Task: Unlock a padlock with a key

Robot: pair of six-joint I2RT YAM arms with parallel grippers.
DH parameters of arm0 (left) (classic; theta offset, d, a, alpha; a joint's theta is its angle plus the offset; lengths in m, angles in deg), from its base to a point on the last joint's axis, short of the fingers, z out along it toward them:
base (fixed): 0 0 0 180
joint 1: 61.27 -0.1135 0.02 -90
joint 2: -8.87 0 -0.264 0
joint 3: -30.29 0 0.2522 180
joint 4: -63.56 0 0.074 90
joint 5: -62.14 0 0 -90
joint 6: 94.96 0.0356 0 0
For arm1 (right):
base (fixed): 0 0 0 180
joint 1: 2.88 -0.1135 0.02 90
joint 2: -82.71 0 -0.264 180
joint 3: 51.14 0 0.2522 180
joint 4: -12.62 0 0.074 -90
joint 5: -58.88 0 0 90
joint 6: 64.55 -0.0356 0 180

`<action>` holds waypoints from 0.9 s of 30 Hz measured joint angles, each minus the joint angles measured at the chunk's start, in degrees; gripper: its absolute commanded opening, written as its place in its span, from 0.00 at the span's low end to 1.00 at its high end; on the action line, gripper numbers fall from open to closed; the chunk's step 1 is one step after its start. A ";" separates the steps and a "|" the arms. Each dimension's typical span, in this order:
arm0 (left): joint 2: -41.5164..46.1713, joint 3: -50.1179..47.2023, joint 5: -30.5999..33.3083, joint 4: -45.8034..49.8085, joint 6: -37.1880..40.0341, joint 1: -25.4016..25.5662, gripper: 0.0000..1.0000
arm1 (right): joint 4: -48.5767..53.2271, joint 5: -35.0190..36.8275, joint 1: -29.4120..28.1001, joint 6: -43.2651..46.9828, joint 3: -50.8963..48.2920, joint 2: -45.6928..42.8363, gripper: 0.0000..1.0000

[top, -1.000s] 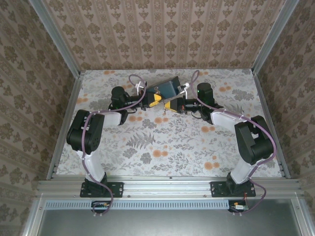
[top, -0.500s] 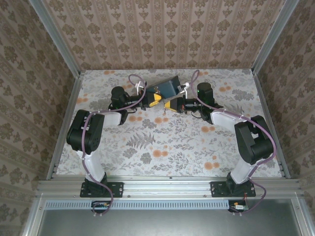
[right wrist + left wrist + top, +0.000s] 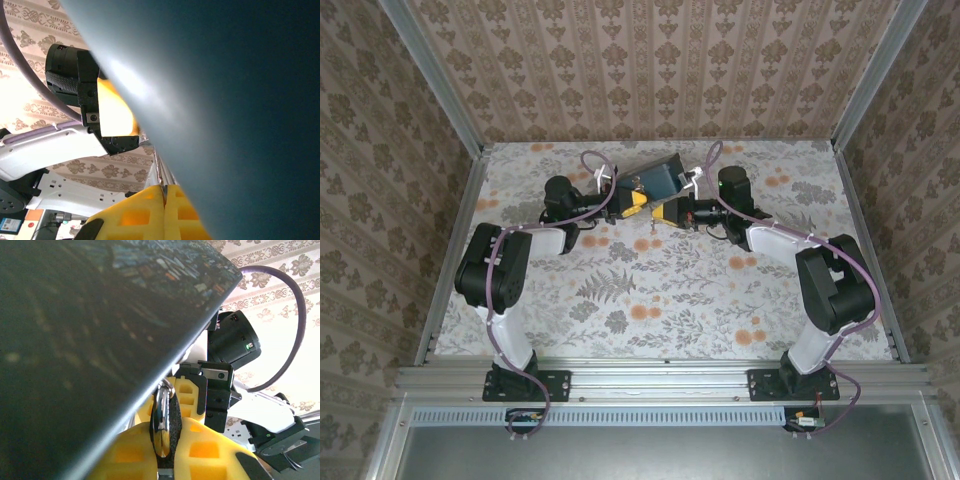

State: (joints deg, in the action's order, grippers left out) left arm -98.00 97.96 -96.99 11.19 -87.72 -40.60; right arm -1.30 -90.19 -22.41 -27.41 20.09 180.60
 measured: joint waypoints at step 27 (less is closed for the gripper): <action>1.20 -2.95 4.48 -1.40 -0.09 2.10 0.00 | 7.15 0.17 0.57 1.29 4.87 1.29 0.00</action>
State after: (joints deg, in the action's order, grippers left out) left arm -96.80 95.01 -92.51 9.79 -87.81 -38.50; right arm 5.84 -90.01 -21.84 -26.12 24.97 181.89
